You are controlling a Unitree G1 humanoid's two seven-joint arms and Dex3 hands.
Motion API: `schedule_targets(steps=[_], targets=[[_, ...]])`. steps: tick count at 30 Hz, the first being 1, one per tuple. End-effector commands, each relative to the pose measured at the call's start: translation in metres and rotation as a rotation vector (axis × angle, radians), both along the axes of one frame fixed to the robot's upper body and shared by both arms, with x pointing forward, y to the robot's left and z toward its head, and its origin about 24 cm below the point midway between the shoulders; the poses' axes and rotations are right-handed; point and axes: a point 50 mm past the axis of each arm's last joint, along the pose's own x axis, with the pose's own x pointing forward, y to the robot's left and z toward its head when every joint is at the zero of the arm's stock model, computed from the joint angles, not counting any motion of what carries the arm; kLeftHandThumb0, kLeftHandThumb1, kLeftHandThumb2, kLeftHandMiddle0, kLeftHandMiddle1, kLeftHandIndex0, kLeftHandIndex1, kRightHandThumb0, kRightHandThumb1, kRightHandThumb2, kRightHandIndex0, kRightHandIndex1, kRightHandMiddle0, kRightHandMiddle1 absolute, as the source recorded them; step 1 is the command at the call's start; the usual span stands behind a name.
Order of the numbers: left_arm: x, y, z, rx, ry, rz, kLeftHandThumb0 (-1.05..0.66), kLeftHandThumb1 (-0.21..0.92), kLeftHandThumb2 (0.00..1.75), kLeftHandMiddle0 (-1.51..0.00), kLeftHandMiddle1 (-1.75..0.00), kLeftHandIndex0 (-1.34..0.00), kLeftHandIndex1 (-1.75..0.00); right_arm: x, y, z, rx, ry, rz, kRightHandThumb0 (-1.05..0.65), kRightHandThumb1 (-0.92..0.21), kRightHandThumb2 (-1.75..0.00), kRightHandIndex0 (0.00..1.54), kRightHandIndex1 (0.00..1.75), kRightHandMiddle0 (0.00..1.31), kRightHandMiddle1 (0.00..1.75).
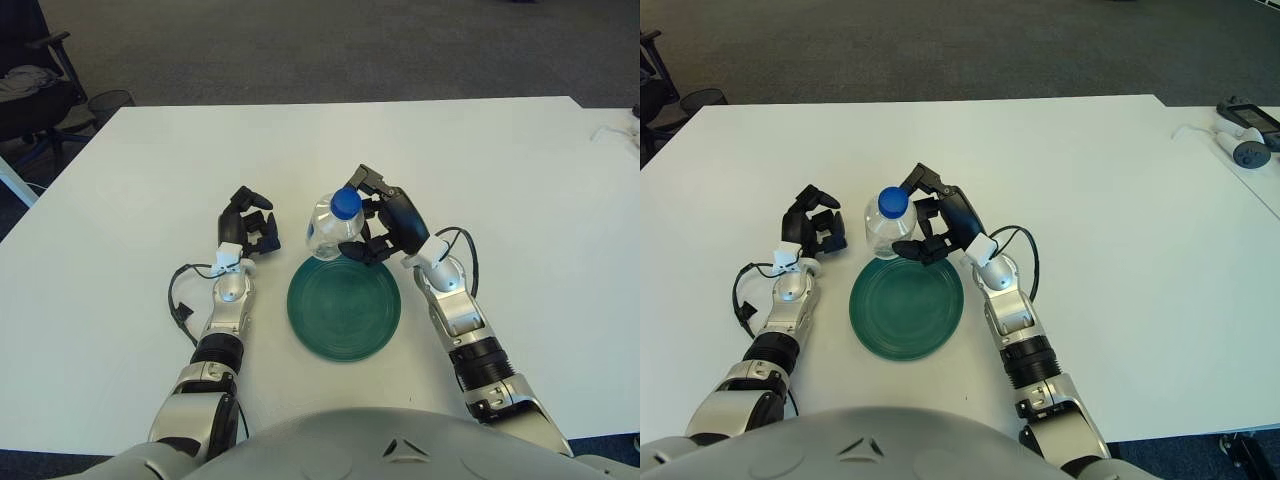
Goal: Put the bottle into the plate.
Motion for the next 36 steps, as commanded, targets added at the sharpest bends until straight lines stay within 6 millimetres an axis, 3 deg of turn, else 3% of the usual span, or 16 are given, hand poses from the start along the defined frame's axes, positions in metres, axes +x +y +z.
schedule_targets(steps=[1, 18, 36], targets=[[-0.023, 0.003, -0.028, 0.010, 0.121, 0.018, -0.50, 0.23, 1.42, -1.22, -1.75, -0.67, -1.75, 0.002, -0.002, 0.007, -0.003, -0.019, -0.029, -0.29, -0.42, -1.09, 1.14, 1.75, 0.93, 1.75], [-0.025, 0.003, -0.029, -0.016, 0.119, 0.023, -0.50, 0.24, 1.41, -1.21, -1.75, -0.67, -1.75, 0.008, -0.017, 0.009, -0.055, -0.033, -0.075, -0.41, -0.52, -0.95, 1.18, 1.75, 0.93, 1.75], [-0.026, 0.004, -0.028, 0.001, 0.106, 0.035, -0.50, 0.24, 1.41, -1.21, -1.75, -0.67, -1.75, 0.009, -0.028, 0.011, -0.079, -0.058, -0.090, -0.37, -0.47, -0.97, 1.24, 1.75, 0.93, 1.75]])
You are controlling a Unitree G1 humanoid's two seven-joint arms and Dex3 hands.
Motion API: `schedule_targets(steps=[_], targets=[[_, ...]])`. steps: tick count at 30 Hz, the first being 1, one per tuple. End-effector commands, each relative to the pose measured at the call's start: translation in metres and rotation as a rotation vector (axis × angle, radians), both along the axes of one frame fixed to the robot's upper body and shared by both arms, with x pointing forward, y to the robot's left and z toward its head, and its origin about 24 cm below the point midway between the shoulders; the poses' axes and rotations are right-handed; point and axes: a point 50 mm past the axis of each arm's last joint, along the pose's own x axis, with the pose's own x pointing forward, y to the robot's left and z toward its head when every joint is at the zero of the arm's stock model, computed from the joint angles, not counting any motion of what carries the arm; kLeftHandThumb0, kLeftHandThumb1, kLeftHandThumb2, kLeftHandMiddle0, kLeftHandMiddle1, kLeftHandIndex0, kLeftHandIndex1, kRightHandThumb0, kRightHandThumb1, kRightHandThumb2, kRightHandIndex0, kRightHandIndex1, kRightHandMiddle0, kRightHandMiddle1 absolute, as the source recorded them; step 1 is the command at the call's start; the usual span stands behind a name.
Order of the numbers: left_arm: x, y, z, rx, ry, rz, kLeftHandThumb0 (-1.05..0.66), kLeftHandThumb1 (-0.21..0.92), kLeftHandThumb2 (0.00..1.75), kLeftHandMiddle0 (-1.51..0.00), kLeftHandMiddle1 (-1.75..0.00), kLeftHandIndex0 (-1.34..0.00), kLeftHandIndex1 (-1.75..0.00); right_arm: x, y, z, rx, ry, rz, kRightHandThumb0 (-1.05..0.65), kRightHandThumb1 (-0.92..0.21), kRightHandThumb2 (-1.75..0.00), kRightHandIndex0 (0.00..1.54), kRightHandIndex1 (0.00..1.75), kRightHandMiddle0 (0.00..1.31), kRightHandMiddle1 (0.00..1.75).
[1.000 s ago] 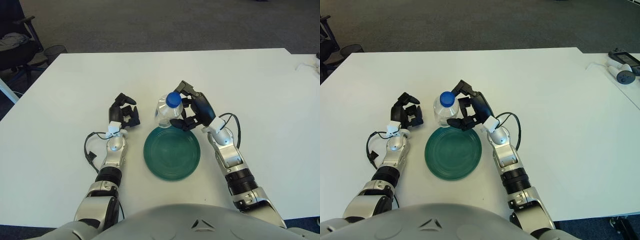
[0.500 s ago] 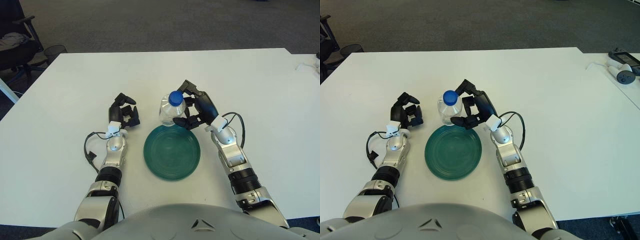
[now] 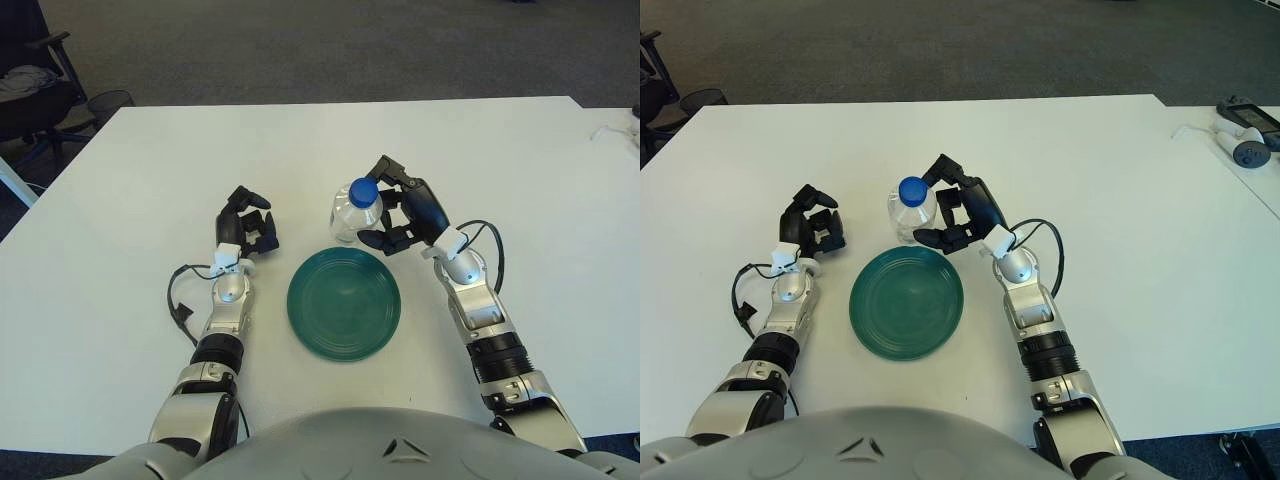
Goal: Put the bottle into the plate.
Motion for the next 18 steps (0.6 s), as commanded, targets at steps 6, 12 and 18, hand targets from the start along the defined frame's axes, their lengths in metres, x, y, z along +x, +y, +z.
schedule_targets(steps=[6, 12, 18], targets=[[-0.026, 0.001, -0.029, 0.003, 0.113, 0.018, -0.50, 0.24, 1.41, -1.21, -1.75, -0.67, -1.75, -0.002, -0.003, 0.005, -0.003, -0.046, -0.002, -0.37, -0.47, -0.97, 1.24, 1.75, 0.93, 1.75], [-0.026, 0.001, -0.029, -0.004, 0.108, 0.010, -0.50, 0.23, 1.41, -1.22, -1.75, -0.67, -1.75, -0.027, -0.006, -0.015, -0.099, -0.095, 0.031, -0.46, -0.57, -0.86, 1.20, 1.75, 0.87, 1.75], [-0.025, 0.001, -0.029, 0.004, 0.112, 0.013, -0.50, 0.23, 1.42, -1.22, -1.75, -0.67, -1.75, -0.033, -0.005, -0.020, -0.143, -0.109, 0.098, -0.51, -0.65, -0.78, 1.15, 1.75, 0.89, 1.75]])
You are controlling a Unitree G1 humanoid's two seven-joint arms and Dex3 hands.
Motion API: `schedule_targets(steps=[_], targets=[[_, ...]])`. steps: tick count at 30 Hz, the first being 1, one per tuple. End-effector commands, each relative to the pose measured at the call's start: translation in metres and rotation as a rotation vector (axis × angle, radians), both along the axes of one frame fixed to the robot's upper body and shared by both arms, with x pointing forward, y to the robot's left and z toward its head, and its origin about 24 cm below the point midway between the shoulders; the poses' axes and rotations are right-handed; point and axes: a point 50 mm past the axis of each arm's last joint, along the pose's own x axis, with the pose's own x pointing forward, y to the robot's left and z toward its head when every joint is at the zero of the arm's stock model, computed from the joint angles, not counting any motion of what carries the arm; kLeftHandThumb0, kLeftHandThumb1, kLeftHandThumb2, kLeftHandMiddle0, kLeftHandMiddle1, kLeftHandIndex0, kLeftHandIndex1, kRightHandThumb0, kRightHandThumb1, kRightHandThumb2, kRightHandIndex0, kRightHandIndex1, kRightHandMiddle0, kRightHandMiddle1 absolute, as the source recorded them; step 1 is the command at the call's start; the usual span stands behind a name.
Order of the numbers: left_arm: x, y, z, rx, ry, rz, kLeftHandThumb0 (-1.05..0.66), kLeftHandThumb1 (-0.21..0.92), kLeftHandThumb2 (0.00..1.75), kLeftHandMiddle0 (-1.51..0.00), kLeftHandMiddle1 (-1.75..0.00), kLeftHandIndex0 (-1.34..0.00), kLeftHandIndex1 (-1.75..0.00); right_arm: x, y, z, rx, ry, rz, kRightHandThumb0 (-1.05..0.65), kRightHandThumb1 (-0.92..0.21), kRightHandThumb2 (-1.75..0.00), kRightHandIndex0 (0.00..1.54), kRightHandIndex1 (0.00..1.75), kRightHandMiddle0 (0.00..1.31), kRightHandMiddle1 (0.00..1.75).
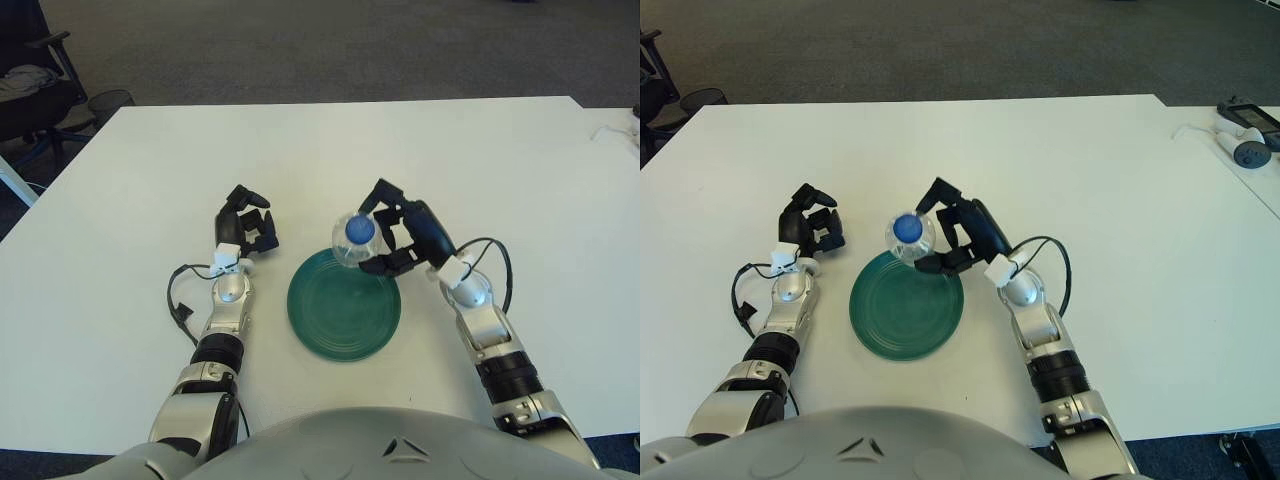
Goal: Put the bottle into the plate.
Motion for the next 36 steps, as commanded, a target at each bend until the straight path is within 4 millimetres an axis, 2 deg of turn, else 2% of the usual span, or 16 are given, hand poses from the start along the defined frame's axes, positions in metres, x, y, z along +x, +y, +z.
schedule_targets(steps=[1, 7, 10, 13, 17, 18, 22, 36], targets=[[-0.024, 0.000, -0.030, 0.008, 0.122, 0.007, -0.50, 0.23, 1.42, -1.22, -1.75, -0.67, -1.75, -0.003, 0.000, 0.001, -0.030, -0.032, 0.045, -0.51, -0.66, -0.78, 1.14, 1.75, 0.90, 1.75], [-0.024, 0.000, -0.029, 0.019, 0.121, 0.011, -0.50, 0.23, 1.42, -1.22, -1.75, -0.67, -1.75, -0.011, 0.000, -0.006, -0.065, -0.013, 0.090, -0.50, -0.68, -0.76, 1.12, 1.75, 0.90, 1.75], [-0.024, 0.001, -0.029, 0.016, 0.127, 0.009, -0.50, 0.23, 1.42, -1.22, -1.75, -0.67, -1.75, -0.032, 0.001, -0.020, -0.078, 0.012, 0.117, -0.49, -0.68, -0.76, 1.13, 1.75, 0.89, 1.75], [-0.024, 0.001, -0.029, 0.011, 0.126, 0.010, -0.50, 0.23, 1.41, -1.22, -1.75, -0.67, -1.75, -0.039, 0.003, -0.028, -0.083, 0.013, 0.128, -0.49, -0.67, -0.76, 1.13, 1.75, 0.88, 1.75], [-0.024, 0.001, -0.029, 0.013, 0.121, 0.012, -0.50, 0.24, 1.41, -1.21, -1.75, -0.67, -1.75, -0.038, 0.004, -0.029, -0.106, -0.027, 0.129, -0.48, -0.67, -0.77, 1.13, 1.75, 0.84, 1.75], [-0.024, 0.001, -0.029, 0.013, 0.119, 0.012, -0.50, 0.24, 1.41, -1.21, -1.75, -0.67, -1.75, -0.038, 0.004, -0.030, -0.112, -0.038, 0.128, -0.47, -0.57, -0.93, 1.12, 1.75, 0.74, 1.75], [-0.024, 0.001, -0.029, 0.012, 0.119, 0.013, -0.49, 0.24, 1.41, -1.21, -1.75, -0.67, -1.75, -0.033, 0.004, -0.030, -0.132, -0.069, 0.118, -0.46, -0.42, -1.17, 1.10, 1.75, 0.60, 1.75], [-0.024, 0.002, -0.028, 0.008, 0.122, 0.006, -0.49, 0.24, 1.40, -1.21, -1.75, -0.66, -1.75, -0.028, 0.002, -0.034, -0.151, -0.122, 0.087, -0.46, -0.38, -1.22, 1.06, 1.75, 0.56, 1.75]])
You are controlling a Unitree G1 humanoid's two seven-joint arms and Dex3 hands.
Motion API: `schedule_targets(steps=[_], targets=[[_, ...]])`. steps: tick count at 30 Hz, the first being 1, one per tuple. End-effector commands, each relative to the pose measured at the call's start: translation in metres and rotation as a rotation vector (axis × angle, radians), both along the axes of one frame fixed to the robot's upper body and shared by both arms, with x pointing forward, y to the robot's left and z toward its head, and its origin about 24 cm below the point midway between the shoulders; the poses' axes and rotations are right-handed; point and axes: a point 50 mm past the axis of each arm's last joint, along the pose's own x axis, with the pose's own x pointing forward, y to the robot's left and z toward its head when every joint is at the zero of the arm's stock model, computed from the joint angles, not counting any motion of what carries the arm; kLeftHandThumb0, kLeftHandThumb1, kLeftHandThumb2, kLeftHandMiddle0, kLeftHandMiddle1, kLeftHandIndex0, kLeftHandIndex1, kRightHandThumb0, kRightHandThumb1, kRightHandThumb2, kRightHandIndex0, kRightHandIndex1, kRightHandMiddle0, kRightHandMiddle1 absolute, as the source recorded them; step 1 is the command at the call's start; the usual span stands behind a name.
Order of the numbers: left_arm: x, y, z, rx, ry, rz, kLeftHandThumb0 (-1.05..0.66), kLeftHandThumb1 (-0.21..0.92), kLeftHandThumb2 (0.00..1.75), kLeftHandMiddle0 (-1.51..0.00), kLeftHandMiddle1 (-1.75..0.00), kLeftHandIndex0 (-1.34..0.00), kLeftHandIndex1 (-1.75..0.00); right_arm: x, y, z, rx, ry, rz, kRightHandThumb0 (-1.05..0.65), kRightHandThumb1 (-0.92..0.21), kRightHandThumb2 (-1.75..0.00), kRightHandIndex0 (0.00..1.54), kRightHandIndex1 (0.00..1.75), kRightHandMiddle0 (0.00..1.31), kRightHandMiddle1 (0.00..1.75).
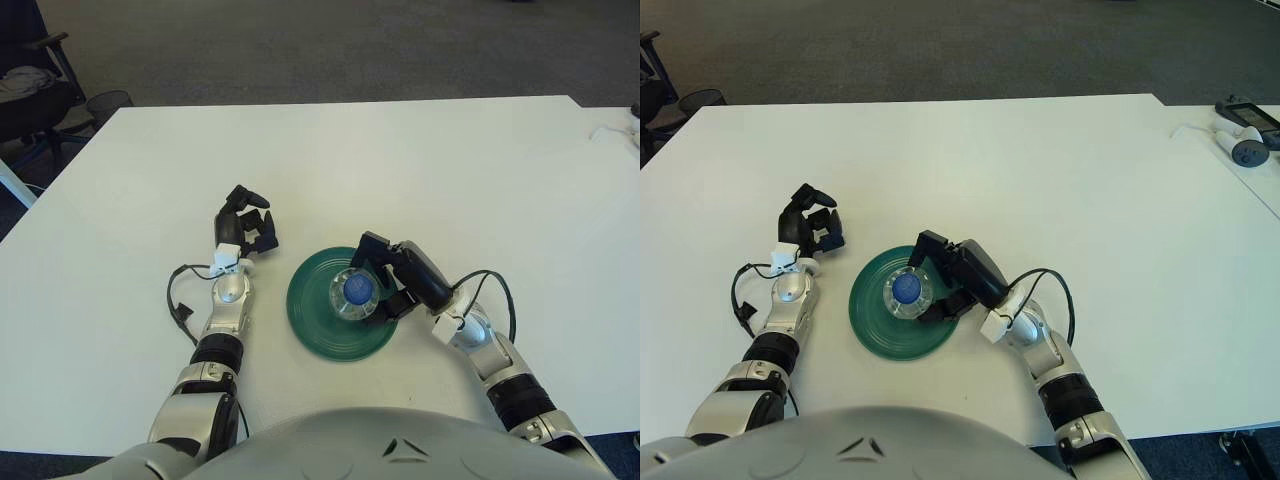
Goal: Put the bottle into the plate.
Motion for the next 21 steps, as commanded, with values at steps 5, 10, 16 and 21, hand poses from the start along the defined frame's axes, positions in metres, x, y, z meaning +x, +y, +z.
schedule_targets(steps=[5, 10, 16, 21], targets=[[-0.0247, 0.0018, -0.0293, 0.013, 0.127, 0.009, -0.49, 0.24, 1.41, -1.21, -1.75, -0.67, -1.75, 0.0029, -0.0024, -0.0044, -0.030, 0.007, -0.002, -0.46, -0.38, -1.22, 1.06, 1.75, 0.56, 1.75], [-0.0248, 0.0018, -0.0293, 0.020, 0.126, 0.011, -0.50, 0.24, 1.41, -1.22, -1.75, -0.67, -1.75, 0.0041, -0.0023, -0.0050, -0.030, 0.012, -0.004, -0.46, -0.38, -1.23, 1.07, 1.75, 0.56, 1.75], [-0.0246, 0.0013, -0.0293, 0.010, 0.124, 0.009, -0.50, 0.24, 1.41, -1.21, -1.75, -0.67, -1.75, 0.0055, -0.0030, -0.0041, -0.020, 0.015, -0.008, -0.46, -0.39, -1.22, 1.06, 1.75, 0.56, 1.75], [-0.0246, 0.0015, -0.0298, 0.005, 0.132, 0.010, -0.49, 0.24, 1.41, -1.21, -1.75, -0.67, -1.75, 0.0081, -0.0035, -0.0014, -0.004, 0.011, -0.016, -0.45, -0.40, -1.20, 1.05, 1.75, 0.54, 1.75]])
